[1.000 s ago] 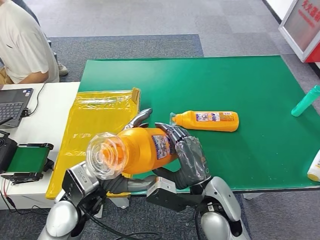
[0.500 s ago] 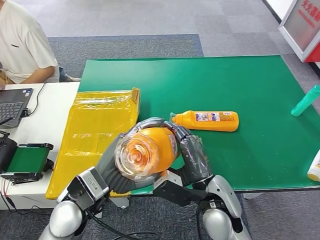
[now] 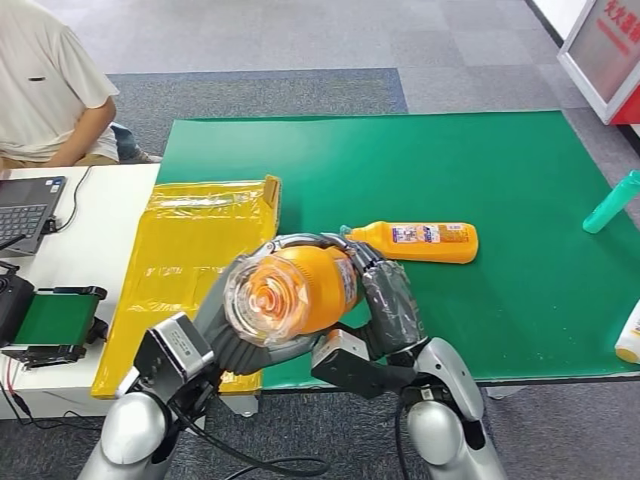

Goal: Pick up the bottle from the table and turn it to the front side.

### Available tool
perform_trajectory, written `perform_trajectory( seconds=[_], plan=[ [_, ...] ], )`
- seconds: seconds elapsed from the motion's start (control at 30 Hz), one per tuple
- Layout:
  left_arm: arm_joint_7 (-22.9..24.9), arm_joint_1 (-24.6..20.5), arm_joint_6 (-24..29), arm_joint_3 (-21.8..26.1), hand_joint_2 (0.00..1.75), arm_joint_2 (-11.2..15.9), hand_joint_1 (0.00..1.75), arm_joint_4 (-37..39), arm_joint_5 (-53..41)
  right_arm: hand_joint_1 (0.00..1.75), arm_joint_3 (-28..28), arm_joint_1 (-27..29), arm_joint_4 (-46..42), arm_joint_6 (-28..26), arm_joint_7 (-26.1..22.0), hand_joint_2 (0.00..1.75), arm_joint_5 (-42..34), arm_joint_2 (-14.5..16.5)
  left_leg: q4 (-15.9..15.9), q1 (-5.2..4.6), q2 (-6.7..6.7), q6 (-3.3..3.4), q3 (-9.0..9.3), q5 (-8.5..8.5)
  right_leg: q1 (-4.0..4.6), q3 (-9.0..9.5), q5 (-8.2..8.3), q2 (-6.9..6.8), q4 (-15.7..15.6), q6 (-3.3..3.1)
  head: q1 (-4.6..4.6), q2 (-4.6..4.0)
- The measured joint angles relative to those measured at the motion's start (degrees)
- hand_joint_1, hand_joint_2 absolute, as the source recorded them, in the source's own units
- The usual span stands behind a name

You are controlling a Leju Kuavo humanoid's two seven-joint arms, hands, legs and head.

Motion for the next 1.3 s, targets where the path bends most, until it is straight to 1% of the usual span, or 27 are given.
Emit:
perform_trajectory(
  seconds=[0.03, 0.1, 0.13, 0.17, 0.27, 0.4, 0.47, 0.6, 0.77, 0.83, 0.9, 0.93, 1.03, 1.13, 1.2, 1.3],
  plan=[
    [0.0, 0.07, 0.28, 0.06, 1.75, -0.13, 1.75, 0.03, -0.23, 1.32, -0.22, 0.02, 0.09, -0.02, -0.15, 1.75, 0.15, 0.05, 0.0, 0.0, 0.0, 0.0, 0.0, 0.0, 0.0, 0.0, 0.0, 0.0, 0.0, 0.0, 0.01, 0.0],
    [-0.02, 0.22, 0.74, 0.16, 1.75, -0.36, 1.75, 0.09, -0.76, 0.45, -0.55, 0.07, 0.14, -0.05, -0.22, 1.75, 0.36, 0.15, 0.0, 0.0, 0.0, 0.0, -0.01, 0.0, -0.01, -0.01, 0.0, 0.0, 0.0, 0.0, 0.0, 0.0],
    [-0.1, 0.26, 0.93, 0.19, 1.75, -0.46, 1.75, 0.1, -1.01, 0.06, -0.74, 0.07, 0.18, -0.15, -0.06, 1.75, 0.44, 0.19, 0.0, 0.0, 0.0, 0.0, -0.01, 0.0, -0.01, -0.01, 0.0, 0.0, 0.0, 0.0, 0.0, -0.01],
    [-0.28, 0.28, 1.17, 0.19, 1.75, -0.64, 1.75, 0.09, -1.23, 0.0, -1.12, 0.09, 0.29, -0.25, 0.32, 1.75, 0.6, 0.23, 0.0, 0.0, 0.0, 0.0, -0.02, 0.0, -0.01, -0.01, -0.01, -0.01, 0.0, 0.01, -0.01, -0.01],
    [-0.84, 0.47, 2.4, 0.25, 1.75, -1.49, 1.75, -0.03, -1.63, 0.0, -2.78, 0.4, 0.75, -0.5, 1.9, 1.75, 1.43, 0.39, 0.0, 0.0, -0.01, 0.01, -0.07, 0.0, -0.02, -0.01, 0.0, -0.01, 0.0, 0.01, 0.02, 0.0],
    [-1.26, 1.39, 4.75, 1.28, 1.75, -2.32, 1.75, -0.77, -3.16, 0.0, -3.45, 0.71, 0.81, -0.51, 4.19, 1.75, 2.21, 0.56, 0.0, -0.01, 0.0, 0.0, -0.1, 0.01, -0.01, -0.05, 0.02, 0.0, 0.0, 0.0, 0.0, 0.0],
    [-1.5, 2.27, 6.39, 2.65, 1.75, -2.76, 1.75, -1.76, -5.61, 0.0, -3.53, 1.4, 0.14, -0.15, 5.18, 1.75, 2.72, 0.62, 0.0, -0.01, 0.0, 0.0, -0.12, 0.03, 0.0, -0.07, 0.02, -0.01, 0.0, 0.0, -0.01, -0.01],
    [-1.93, 4.29, 9.6, 6.71, 1.75, -3.58, 1.75, -5.02, -11.22, 0.0, -3.09, 4.67, -4.52, 0.35, 7.33, 1.75, 3.55, 0.81, 0.0, 0.0, 0.0, -0.02, -0.16, 0.03, 0.03, -0.13, 0.0, 0.0, 0.0, -0.01, -0.01, 0.0],
    [-2.05, 6.0, 9.95, 10.02, 1.75, -4.4, 1.75, -7.35, -12.12, 0.0, -3.11, 6.32, -8.37, 0.46, 7.55, 1.75, 2.51, 0.81, 0.0, 0.0, 0.0, -0.01, -0.18, 0.03, 0.0, -0.14, -0.01, 0.0, 0.0, 0.0, 0.01, -0.01],
    [-2.39, 6.74, 10.54, 11.43, 1.75, -4.6, 1.75, -8.08, -13.96, 0.0, -3.41, 7.05, -10.14, 0.43, 7.43, 1.75, 2.19, 0.81, 0.0, -0.01, 0.0, -0.01, -0.18, 0.02, -0.02, -0.14, 0.0, -0.01, 0.0, 0.0, 0.01, 0.0],
    [-3.08, 7.35, 12.46, 12.77, 1.75, -4.82, 1.75, -8.75, -19.34, 0.0, -4.03, 7.93, -12.23, 0.4, 7.34, 1.75, 2.11, 0.85, 0.0, -0.01, 0.0, -0.01, -0.18, 0.03, -0.02, -0.14, 0.0, -0.01, 0.0, 0.01, 0.0, 0.0],
    [-3.56, 7.59, 14.0, 13.39, 1.75, -4.95, 1.75, -9.05, -23.57, 0.0, -4.45, 8.4, -13.36, 0.39, 7.3, 1.75, 2.1, 0.9, 0.0, -0.01, 0.0, -0.01, -0.18, 0.03, -0.02, -0.14, 0.0, -0.01, 0.0, 0.01, 0.0, 0.0],
    [-5.26, 7.98, 19.25, 15.18, 1.75, -5.14, 1.75, -9.81, -37.17, 0.0, -5.79, 9.75, -16.93, 0.36, 6.93, 1.75, 2.07, 1.22, 0.0, -0.01, 0.0, -0.01, -0.18, 0.03, -0.01, -0.14, 0.01, 0.0, 0.0, 0.0, 0.0, 0.0],
    [-7.95, 8.38, 25.14, 16.76, 1.75, -5.18, 1.75, -10.41, -48.56, 0.0, -6.63, 10.84, -20.41, -0.48, 5.87, 1.75, 2.41, 1.5, 0.0, -0.01, 0.0, -0.02, -0.18, 0.03, 0.0, -0.14, 0.01, 0.0, 0.0, 0.0, -0.01, 0.0],
    [-9.52, 8.91, 28.41, 17.81, 1.75, -5.21, 1.75, -10.85, -53.64, 0.0, -6.97, 11.57, -23.06, -1.79, 4.98, 1.75, 3.4, 1.56, 0.0, -0.01, 0.0, -0.02, -0.18, 0.03, 0.01, -0.14, 0.0, 0.0, 0.0, 0.0, -0.01, -0.01],
    [-10.17, 9.67, 30.29, 19.41, 1.75, -5.31, 1.75, -11.13, -58.86, 0.0, -7.61, 12.61, -26.89, -3.22, 4.19, 1.75, 4.22, 1.57, 0.0, -0.01, 0.0, -0.02, -0.18, 0.02, 0.0, -0.14, -0.01, -0.01, 0.0, 0.01, 0.01, -0.01]
  ],
)
